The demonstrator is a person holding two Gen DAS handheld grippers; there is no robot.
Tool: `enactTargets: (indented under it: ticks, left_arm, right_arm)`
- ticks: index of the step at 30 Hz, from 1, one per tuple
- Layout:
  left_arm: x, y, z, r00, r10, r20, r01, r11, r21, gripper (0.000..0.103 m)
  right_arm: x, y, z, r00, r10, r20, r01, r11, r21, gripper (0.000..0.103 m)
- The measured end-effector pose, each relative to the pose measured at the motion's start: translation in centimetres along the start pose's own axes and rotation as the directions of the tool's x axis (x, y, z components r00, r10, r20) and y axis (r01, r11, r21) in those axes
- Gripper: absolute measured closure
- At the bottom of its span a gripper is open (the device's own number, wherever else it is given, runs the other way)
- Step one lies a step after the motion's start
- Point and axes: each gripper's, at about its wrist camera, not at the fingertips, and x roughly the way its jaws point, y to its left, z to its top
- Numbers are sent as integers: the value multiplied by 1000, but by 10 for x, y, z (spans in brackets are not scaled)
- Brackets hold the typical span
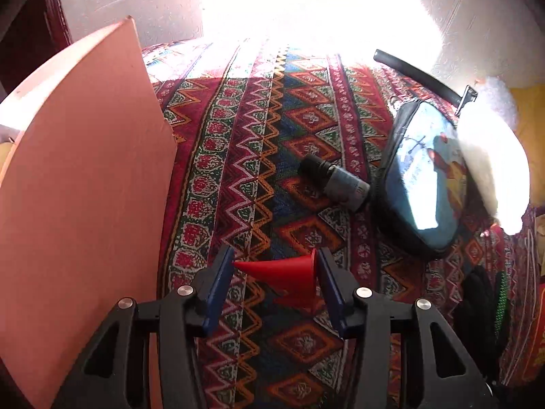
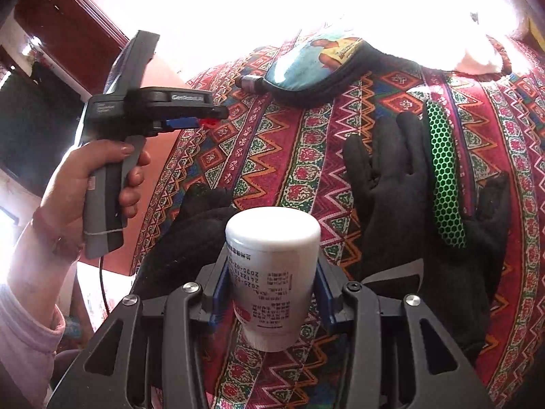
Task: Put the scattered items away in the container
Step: 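Drop the red cone and white bottle into the pink box with both tools, then grasp the small dark bottle with the right tool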
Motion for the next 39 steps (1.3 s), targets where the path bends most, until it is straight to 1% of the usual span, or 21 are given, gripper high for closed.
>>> enactTargets:
  ticks: [3,6,8,10,12,15,18,19,21,22,23,24,25,26,27,28,29,32,34,36,39]
  left_arm:
    - [-66,1,-32,990,-108,90,110,994,-17,56]
    - [-132,5,-78,968,-176,180,183,983,-22,56]
    - [-161,11,-105,960,-163,226,170,985,-10,56]
    - [-182,24,-117,957,-108,269,116,993,-13,56]
    - [-204,48,-114,943,-67,327,86,995,-44,56]
    - [-232,93,-96,910,35,414,1,996,-87,56]
    - [-243,141,-68,883,15,469,59,988,-143,55]
    - [-243,151,-57,876,26,481,56,987,-154,55]
    - [-241,170,-35,867,73,493,22,983,-183,55]
    - [-240,178,-27,863,70,500,28,982,-187,55]
    - [-238,186,-21,863,60,501,44,980,-192,52]
    - [-234,193,-17,868,59,493,49,978,-204,47]
    - [-231,196,-15,871,74,485,39,975,-219,34]
    - [-229,198,-15,871,93,483,23,973,-230,24]
    - [-229,198,-16,869,107,483,8,973,-230,23]
    - [-230,197,-18,870,111,480,-3,975,-220,23]
    - [-232,195,-19,869,108,483,-7,978,-207,23]
    - [-240,194,-23,867,119,484,-15,977,-215,23]
    - [-246,191,-27,866,107,488,1,976,-217,23]
    - [-253,185,-33,865,81,495,32,976,-216,23]
    - [-257,165,-42,867,45,497,47,984,-171,23]
  right_arm:
    - [-5,-1,2,1000,9,18,-9,1000,13,62]
    - [-10,-1,3,999,5,43,-6,1000,23,62]
    - [-17,0,0,998,4,63,-5,1000,28,62]
    - [-28,7,-5,996,27,90,-29,999,27,62]
    - [-46,21,-13,988,93,124,-96,995,19,62]
    - [-72,55,-14,960,199,196,-205,979,10,62]
    - [-78,115,16,929,289,231,-283,957,-59,62]
    - [-83,137,29,922,304,239,-291,953,-91,62]
    - [-83,184,61,916,309,254,-276,948,-158,62]
    - [-80,207,77,915,308,261,-264,946,-188,62]
    - [-76,228,92,910,311,274,-256,942,-218,62]
    - [-72,246,105,905,306,294,-238,940,-246,57]
    - [-70,261,115,902,285,324,-202,943,-266,46]
    - [-71,272,121,895,254,365,-156,948,-278,13]
    - [-75,279,123,882,226,413,-110,952,-284,2]
    - [-79,285,123,870,209,447,-73,950,-303,3]
    - [-82,289,123,866,202,457,-42,941,-336,3]
    - [-83,282,120,873,136,468,51,930,-365,9]
    - [-80,264,121,888,103,447,65,937,-344,10]
    - [-77,240,123,907,84,414,54,949,-311,17]
    - [-70,207,131,931,41,364,68,957,-281,24]
